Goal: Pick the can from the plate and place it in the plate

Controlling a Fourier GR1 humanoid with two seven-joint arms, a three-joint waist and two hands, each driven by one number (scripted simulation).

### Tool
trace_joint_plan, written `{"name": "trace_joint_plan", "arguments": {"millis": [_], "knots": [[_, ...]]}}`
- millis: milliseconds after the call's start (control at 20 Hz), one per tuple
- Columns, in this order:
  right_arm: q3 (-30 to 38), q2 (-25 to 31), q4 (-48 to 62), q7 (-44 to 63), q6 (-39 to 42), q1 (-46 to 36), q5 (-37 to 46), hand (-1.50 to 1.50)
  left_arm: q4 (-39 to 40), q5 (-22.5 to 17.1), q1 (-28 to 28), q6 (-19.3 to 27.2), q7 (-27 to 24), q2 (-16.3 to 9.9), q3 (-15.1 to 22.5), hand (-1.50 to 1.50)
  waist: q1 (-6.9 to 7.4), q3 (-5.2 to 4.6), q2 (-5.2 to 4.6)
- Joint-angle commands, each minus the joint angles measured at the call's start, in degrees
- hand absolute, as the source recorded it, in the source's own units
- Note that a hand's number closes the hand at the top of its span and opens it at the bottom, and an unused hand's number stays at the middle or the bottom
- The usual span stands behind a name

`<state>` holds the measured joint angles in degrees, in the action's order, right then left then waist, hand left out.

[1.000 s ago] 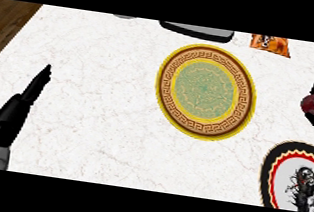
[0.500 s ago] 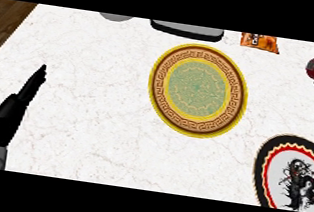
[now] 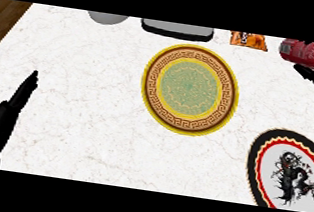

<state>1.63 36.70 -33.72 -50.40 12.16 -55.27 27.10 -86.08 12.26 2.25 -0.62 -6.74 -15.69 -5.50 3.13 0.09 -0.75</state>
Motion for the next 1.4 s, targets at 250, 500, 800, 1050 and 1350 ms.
{"name": "trace_joint_plan", "arguments": {"millis": [250,500,800,1050,1350], "knots": [[-2.5,-10.3,-1.5,5.8,4.8,-4.9,0.0,1.5,1.2,-1.4,0.3,-1.6,-0.2,-1.3,-3.0,0.0,-2.6,-0.12,0.74],[-6.1,-18.2,-6.2,16.4,5.3,-5.9,1.8,1.5,0.4,-0.5,3.0,-1.2,-1.2,0.1,-1.9,0.0,-2.95,-0.13,0.98],[-11.1,-26.1,-3.8,19.7,0.7,-4.6,7.6,1.5,2.4,0.2,1.6,-0.5,-2.5,-0.1,-3.0,0.0,-2.62,-0.12,0.7],[-11.3,-28.8,-1.4,22.4,2.3,-6.0,9.2,1.5,5.9,1.6,-0.4,0.3,-3.9,0.9,-2.7,0.0,-2.71,-0.11,0.63],[-8.3,-36.4,7.4,30.0,-2.8,-5.5,6.4,-1.5,-2.0,-0.4,1.2,-2.3,1.3,-0.2,-2.8,0.0,-1.3,-0.07,0.44]]}}
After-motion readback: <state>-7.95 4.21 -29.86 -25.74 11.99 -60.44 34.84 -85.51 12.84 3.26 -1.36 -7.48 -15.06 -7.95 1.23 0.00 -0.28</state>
